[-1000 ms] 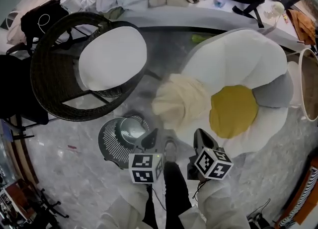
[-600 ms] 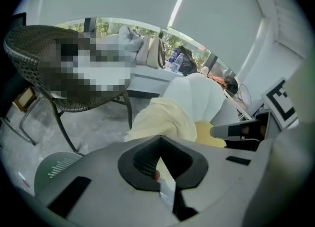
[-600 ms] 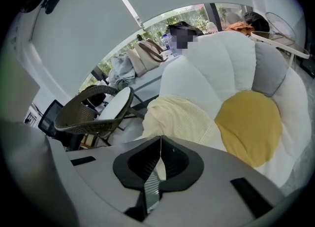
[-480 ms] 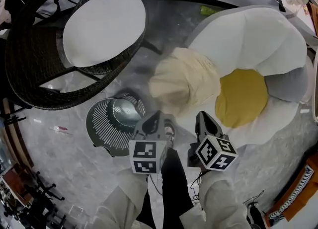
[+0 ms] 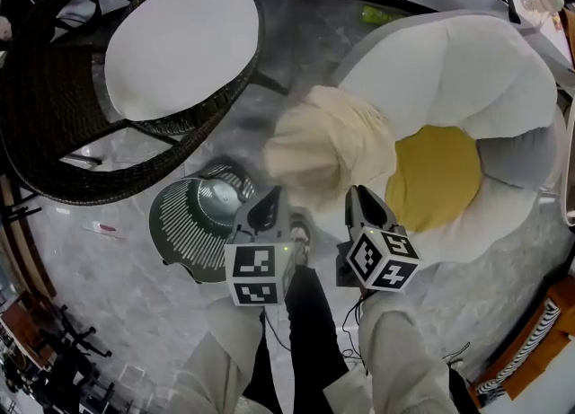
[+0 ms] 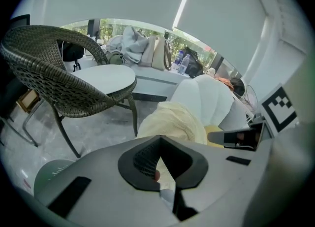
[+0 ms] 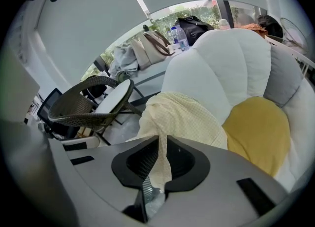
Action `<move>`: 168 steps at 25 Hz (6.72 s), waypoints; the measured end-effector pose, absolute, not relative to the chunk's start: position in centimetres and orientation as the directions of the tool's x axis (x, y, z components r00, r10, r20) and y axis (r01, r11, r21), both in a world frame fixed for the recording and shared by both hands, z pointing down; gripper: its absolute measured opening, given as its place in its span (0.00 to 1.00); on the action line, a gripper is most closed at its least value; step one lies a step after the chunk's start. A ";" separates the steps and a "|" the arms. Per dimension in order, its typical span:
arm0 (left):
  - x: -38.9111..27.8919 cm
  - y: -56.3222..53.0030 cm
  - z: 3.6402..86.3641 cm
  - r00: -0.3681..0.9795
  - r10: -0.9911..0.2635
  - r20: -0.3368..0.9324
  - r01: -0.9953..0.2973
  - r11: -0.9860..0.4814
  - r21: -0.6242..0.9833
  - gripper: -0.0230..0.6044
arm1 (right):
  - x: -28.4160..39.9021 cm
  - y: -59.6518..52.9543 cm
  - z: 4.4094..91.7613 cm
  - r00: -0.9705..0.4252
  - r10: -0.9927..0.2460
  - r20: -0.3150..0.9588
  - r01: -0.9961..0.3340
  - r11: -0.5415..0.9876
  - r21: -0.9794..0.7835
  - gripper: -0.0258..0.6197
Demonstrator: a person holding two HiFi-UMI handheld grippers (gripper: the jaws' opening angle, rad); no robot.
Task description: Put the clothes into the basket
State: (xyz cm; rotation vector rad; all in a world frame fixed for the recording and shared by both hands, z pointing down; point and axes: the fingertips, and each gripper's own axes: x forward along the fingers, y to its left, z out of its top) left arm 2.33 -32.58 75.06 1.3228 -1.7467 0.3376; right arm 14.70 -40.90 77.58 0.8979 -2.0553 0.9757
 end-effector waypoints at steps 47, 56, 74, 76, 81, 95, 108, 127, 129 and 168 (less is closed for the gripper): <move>-1.0 -24.9 73.9 -0.075 -0.601 0.796 -0.781 0.532 0.328 0.03 | 10.6 -40.8 81.8 -0.415 -0.222 0.882 -0.753 0.628 -0.197 0.10; -0.7 -22.9 70.0 -0.043 -0.626 0.778 -0.797 0.492 0.351 0.03 | 9.7 -38.4 74.1 -0.483 -0.269 0.833 -0.748 0.621 -0.233 0.10; -4.4 -12.7 65.5 -0.132 -0.642 0.755 -0.751 0.562 0.347 0.03 | 5.5 -30.8 61.2 -0.614 -0.397 0.682 -0.745 0.577 -0.335 0.10; -4.8 -11.7 64.8 -0.147 -0.647 0.748 -0.748 0.567 0.344 0.03 | 5.1 -29.3 60.4 -0.629 -0.386 0.675 -0.737 0.572 -0.359 0.10; -6.0 -9.1 63.5 -0.185 -0.651 0.736 -0.737 0.588 0.334 0.03 | 3.5 -25.6 58.2 -0.668 -0.364 0.650 -0.705 0.591 -0.393 0.10; -9.1 -0.9 62.9 -0.277 -0.615 0.739 -0.640 0.691 0.335 0.03 | -1.3 -17.0 56.1 -0.728 -0.244 0.641 -0.609 0.659 -0.441 0.10; -11.0 6.5 66.1 -0.325 -0.547 0.771 -0.527 0.782 0.333 0.03 | -5.3 -8.2 61.8 -0.692 -0.050 0.720 -0.498 0.755 -0.426 0.10; -10.3 10.4 75.2 -0.270 -0.494 0.826 -0.457 0.821 0.342 0.03 | -5.1 -3.3 74.6 -0.546 0.058 0.836 -0.527 0.751 -0.397 0.19; -10.5 10.3 75.0 -0.272 -0.496 0.825 -0.458 0.820 0.342 0.03 | -5.2 -3.5 74.3 -0.547 0.047 0.836 -0.532 0.751 -0.391 0.19; -13.8 0.5 41.0 -0.440 -0.649 0.620 -0.567 0.736 0.369 0.03 | -4.5 -15.9 42.1 -0.777 -0.107 0.621 -0.459 0.771 -0.442 0.12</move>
